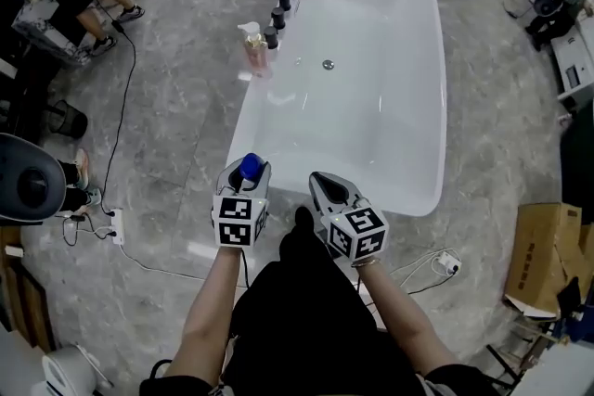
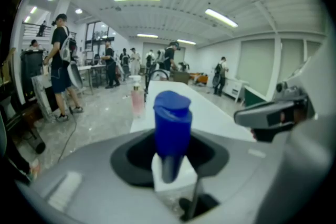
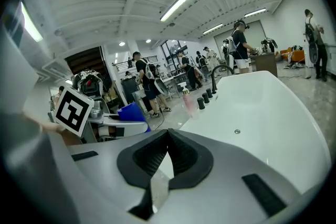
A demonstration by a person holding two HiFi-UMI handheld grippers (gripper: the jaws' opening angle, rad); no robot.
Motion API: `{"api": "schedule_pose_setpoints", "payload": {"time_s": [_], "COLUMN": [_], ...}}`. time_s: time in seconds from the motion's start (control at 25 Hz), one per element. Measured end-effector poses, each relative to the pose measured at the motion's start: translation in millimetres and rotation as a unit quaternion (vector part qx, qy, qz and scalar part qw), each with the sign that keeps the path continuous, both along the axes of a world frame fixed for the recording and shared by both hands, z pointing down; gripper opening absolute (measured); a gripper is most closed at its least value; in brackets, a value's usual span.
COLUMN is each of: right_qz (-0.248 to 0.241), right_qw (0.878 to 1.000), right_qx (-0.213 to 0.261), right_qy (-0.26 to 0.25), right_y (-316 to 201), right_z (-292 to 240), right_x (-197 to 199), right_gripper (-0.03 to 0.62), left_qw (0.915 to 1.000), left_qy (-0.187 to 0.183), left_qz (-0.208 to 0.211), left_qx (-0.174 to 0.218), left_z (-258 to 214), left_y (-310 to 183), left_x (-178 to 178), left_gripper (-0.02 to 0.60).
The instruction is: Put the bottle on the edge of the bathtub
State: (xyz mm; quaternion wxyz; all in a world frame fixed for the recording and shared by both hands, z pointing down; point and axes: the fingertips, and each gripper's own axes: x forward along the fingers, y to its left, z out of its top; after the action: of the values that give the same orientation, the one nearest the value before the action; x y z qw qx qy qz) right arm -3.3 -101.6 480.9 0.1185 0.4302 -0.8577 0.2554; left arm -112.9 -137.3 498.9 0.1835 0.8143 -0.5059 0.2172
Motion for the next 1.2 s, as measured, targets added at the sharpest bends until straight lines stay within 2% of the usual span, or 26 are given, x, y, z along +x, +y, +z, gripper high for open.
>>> {"api": "schedule_pose_setpoints", "payload": {"time_s": [0.52,0.96,1.2], "right_qz": [-0.044,-0.051,-0.049], "right_qw": [0.998,0.998,0.997], "right_qx": [-0.044,-0.046,-0.057], "right_qy": [-0.007,-0.005,-0.003], "right_y": [-72.0,-127.4,-140.9], "right_z": [42.1,58.9,74.4], "right_x": [-13.0,-17.2,-13.5], "right_gripper": [0.002,0.002,0.002], "left_qw": [0.9991,0.9979,0.9966], "left_qy": [0.0,-0.019,-0.022], "left_qz": [-0.043,-0.061,-0.079], "left_qx": [-0.005,0.006,0.006], "left_z": [29.1,52.4,70.3], "left_y": [-101.8,-191.0,-227.7], "left_x": [-8.2,-18.2,-24.0], "left_gripper": [0.156,0.156,0.156]}}
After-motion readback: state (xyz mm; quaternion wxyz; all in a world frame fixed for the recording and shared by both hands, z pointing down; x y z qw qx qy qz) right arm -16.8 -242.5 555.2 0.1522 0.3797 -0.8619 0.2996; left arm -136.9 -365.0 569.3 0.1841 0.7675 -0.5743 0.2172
